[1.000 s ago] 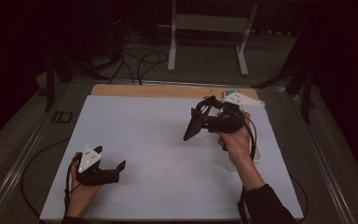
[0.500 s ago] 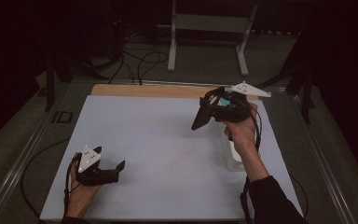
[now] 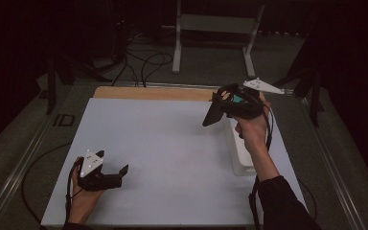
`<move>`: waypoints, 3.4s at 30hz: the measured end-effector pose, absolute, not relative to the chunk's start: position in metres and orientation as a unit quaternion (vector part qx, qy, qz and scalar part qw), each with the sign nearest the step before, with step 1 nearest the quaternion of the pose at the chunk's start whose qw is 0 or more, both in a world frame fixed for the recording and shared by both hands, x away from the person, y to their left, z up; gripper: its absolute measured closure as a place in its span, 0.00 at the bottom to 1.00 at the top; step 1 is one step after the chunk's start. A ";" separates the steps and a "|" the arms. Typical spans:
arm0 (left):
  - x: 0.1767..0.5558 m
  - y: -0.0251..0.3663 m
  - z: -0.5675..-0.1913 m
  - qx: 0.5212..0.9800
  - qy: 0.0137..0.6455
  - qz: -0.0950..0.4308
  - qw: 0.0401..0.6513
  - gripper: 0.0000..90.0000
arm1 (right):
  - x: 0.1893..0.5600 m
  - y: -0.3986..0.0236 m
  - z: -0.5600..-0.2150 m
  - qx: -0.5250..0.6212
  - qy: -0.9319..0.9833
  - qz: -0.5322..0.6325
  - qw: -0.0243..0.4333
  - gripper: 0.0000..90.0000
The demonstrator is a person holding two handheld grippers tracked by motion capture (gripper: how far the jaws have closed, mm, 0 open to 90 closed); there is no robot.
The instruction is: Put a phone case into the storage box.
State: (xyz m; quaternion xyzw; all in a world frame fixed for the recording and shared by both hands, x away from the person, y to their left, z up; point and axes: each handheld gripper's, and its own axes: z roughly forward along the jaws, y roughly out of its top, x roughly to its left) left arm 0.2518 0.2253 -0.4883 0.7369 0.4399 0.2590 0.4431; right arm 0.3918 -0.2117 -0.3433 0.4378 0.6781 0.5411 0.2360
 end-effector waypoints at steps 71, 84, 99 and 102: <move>0.252 0.224 -0.490 0.739 0.442 0.261 0.436 0.01 | 0.436 -0.267 -0.354 0.528 0.641 0.447 0.333 0.16; 0.252 0.224 -0.490 0.739 0.442 0.262 0.436 0.01 | 0.444 -0.266 -0.363 0.540 0.644 0.427 0.334 0.16; 0.252 0.223 -0.490 0.740 0.441 0.261 0.435 0.01 | 0.453 -0.266 -0.373 0.548 0.651 0.404 0.335 0.16; 0.252 0.224 -0.489 0.740 0.441 0.262 0.435 0.01 | 0.455 -0.266 -0.376 0.551 0.652 0.401 0.334 0.16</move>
